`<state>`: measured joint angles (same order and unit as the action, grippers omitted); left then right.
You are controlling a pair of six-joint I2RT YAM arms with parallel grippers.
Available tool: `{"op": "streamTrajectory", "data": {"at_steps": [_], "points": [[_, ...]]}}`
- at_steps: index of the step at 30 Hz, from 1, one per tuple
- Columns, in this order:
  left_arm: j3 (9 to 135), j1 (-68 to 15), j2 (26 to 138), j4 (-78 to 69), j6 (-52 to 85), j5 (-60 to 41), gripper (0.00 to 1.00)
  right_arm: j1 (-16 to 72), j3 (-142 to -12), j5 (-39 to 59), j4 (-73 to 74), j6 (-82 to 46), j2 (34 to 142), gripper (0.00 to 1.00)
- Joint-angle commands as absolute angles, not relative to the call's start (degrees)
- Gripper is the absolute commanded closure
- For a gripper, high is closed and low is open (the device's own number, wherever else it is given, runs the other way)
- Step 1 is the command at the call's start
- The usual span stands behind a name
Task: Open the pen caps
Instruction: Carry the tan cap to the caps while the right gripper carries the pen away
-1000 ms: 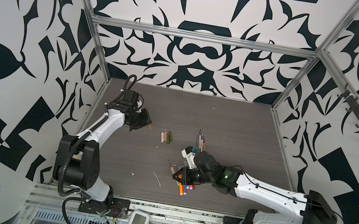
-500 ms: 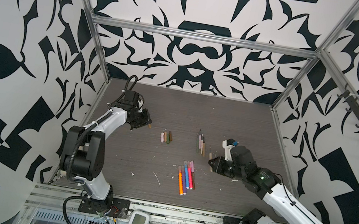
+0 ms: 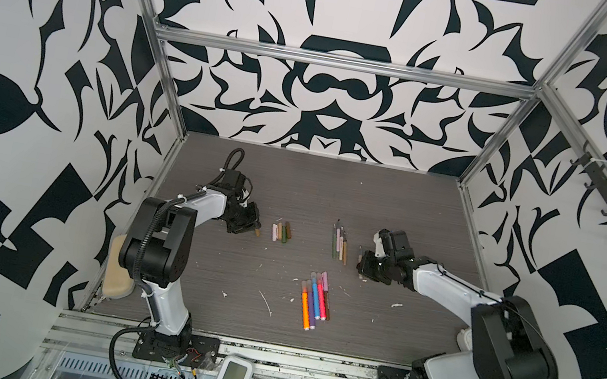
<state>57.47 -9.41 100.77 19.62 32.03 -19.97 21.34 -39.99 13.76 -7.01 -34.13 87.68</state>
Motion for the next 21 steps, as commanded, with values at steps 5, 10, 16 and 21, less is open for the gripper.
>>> {"op": "streamTrajectory", "data": {"at_steps": [5, 10, 16, 21], "points": [[46.24, -9.58, 90.64, 6.52, 34.79, -19.04, 1.0, 20.83, -42.96, 14.77, 3.2, -33.71, 92.82, 1.0], [41.09, -9.67, 85.4, 1.78, 35.44, -18.46, 1.0, 20.48, -45.16, 16.51, 4.05, -34.37, 97.84, 1.0], [40.69, -9.67, 85.35, 1.08, 35.78, -18.84, 1.0, 19.89, -46.81, 18.28, 3.42, -34.56, 100.67, 1.0], [41.75, -9.67, 87.01, 1.58, 35.77, -19.42, 1.0, 19.35, -46.2, 18.36, 3.75, -35.06, 100.6, 1.0]]}}
